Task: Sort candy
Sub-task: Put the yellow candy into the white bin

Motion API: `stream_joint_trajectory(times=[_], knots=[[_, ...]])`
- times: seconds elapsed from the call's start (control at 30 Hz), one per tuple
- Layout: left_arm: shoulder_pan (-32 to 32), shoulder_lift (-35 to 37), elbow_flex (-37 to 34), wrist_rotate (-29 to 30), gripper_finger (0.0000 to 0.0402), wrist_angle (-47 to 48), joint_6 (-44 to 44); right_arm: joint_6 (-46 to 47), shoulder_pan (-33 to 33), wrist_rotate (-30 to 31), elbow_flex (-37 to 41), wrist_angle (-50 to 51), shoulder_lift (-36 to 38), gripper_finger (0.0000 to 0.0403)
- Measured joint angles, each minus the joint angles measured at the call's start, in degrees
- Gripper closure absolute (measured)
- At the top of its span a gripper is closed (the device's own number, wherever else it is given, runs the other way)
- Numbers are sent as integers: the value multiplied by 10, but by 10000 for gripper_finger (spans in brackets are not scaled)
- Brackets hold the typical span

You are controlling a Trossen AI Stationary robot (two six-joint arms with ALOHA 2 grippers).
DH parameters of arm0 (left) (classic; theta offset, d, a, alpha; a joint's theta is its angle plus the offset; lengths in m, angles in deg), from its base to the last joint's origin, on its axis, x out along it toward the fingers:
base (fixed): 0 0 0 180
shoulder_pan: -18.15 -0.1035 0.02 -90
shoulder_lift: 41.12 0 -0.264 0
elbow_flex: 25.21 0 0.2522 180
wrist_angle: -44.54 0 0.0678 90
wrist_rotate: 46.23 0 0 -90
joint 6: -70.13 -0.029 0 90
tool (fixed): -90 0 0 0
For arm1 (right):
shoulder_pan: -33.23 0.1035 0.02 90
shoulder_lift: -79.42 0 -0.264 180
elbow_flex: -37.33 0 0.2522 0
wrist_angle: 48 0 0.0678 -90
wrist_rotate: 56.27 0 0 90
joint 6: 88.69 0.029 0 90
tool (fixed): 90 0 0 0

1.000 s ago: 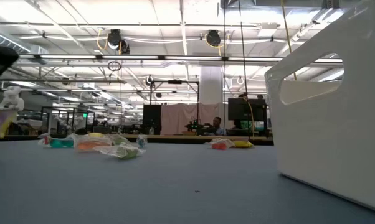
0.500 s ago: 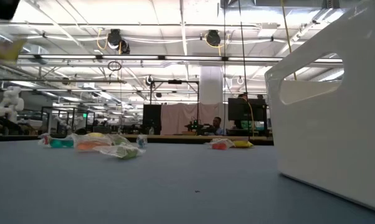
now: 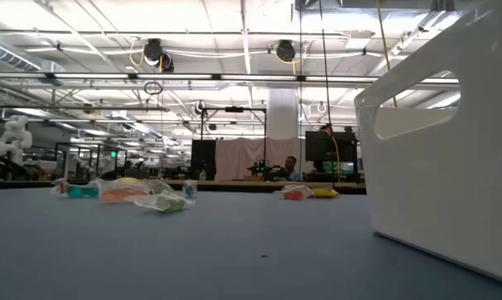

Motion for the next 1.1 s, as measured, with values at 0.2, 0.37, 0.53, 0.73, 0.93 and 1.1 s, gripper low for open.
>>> stream_joint_trajectory(times=[0.2,0.37,0.53,0.73,0.93,1.1], knots=[[-62,0,0,-47,401,-11,0,-123,-18,-48,0,-28,0,156],[-103,0,0,-104,401,-47,7,-185,-23,-62,0,-35,0,125],[-132,0,0,-107,401,-71,18,-194,-32,-60,0,-44,0,126],[-160,0,0,-119,401,-79,34,-219,-50,-57,0,-42,0,152],[-175,0,0,-121,401,-89,48,-219,-72,-60,0,-29,0,170],[-180,0,0,-121,394,-89,49,-196,-80,-62,0,-18,0,205]])
